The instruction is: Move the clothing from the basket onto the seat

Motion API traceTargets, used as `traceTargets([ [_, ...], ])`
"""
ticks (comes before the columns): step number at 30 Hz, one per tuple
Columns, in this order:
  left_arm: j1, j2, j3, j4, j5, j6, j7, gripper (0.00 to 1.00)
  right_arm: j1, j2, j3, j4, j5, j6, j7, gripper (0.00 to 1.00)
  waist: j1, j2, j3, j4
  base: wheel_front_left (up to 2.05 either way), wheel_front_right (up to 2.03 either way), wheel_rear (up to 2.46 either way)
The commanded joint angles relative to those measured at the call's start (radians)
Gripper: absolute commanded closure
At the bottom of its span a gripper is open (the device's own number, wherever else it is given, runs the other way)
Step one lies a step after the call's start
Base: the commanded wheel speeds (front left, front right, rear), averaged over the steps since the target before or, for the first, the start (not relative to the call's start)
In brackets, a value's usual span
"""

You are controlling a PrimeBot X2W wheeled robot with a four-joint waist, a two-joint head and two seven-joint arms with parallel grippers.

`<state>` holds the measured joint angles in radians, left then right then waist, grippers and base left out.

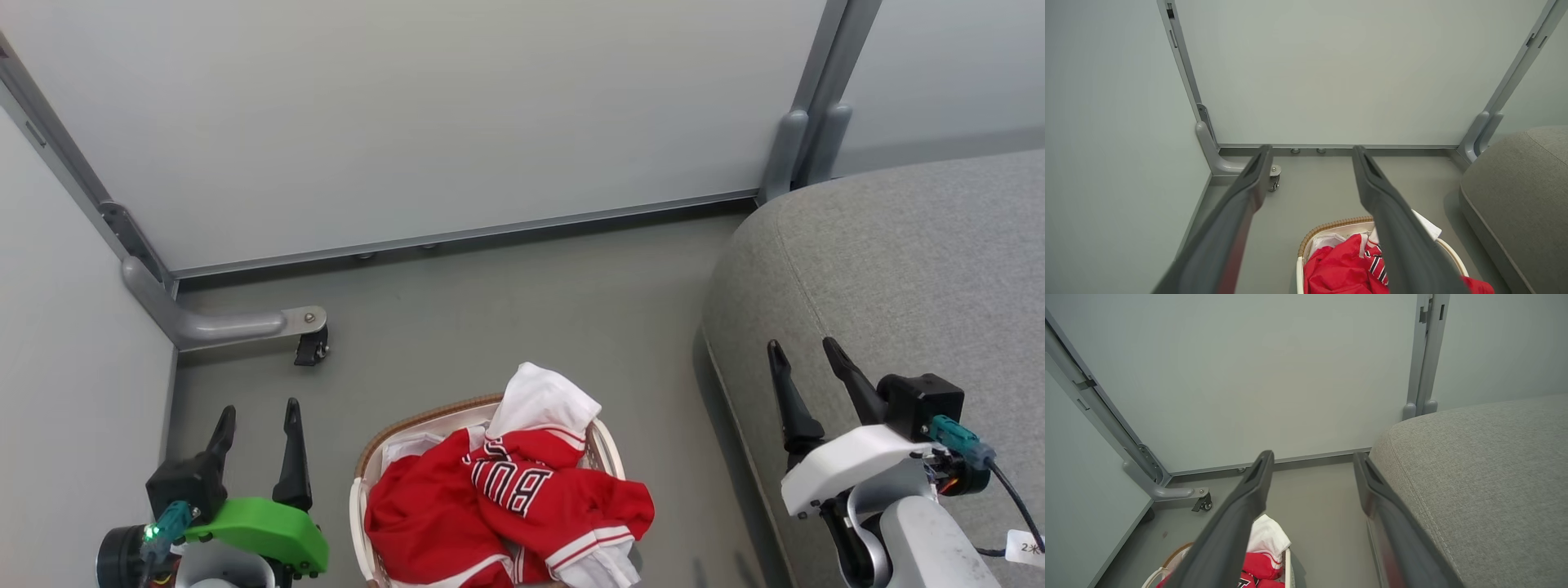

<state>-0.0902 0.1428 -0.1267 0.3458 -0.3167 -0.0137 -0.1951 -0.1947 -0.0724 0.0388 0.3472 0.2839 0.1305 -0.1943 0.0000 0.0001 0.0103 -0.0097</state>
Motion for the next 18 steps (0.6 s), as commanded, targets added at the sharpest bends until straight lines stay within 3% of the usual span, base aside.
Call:
traceTargets([
  [1,0.009,0.001,0.004,-0.009,0.019,-0.004,-0.009,0.0,-0.015,-0.001,-0.001,-0.001,-0.024,0.0,-0.01,0.0,0.0,-0.0001,-0.001,0.0,0.0,0.0,0.0],
  [8,0.017,-0.014,0.022,-0.023,0.059,-0.023,-0.023,0.0,-0.017,0.007,-0.016,-0.039,-0.082,0.0,-0.023,0.0,0.0,-0.0001,-0.007,0.0,0.0,0.0,0.0],
  [18,-0.012,-0.028,0.022,-0.006,0.122,-0.093,-0.043,0.0,-0.037,0.015,0.002,-0.062,-0.168,0.0,-0.044,0.0,0.0,-0.0001,0.048,-0.01,0.0,0.0,0.0],
])
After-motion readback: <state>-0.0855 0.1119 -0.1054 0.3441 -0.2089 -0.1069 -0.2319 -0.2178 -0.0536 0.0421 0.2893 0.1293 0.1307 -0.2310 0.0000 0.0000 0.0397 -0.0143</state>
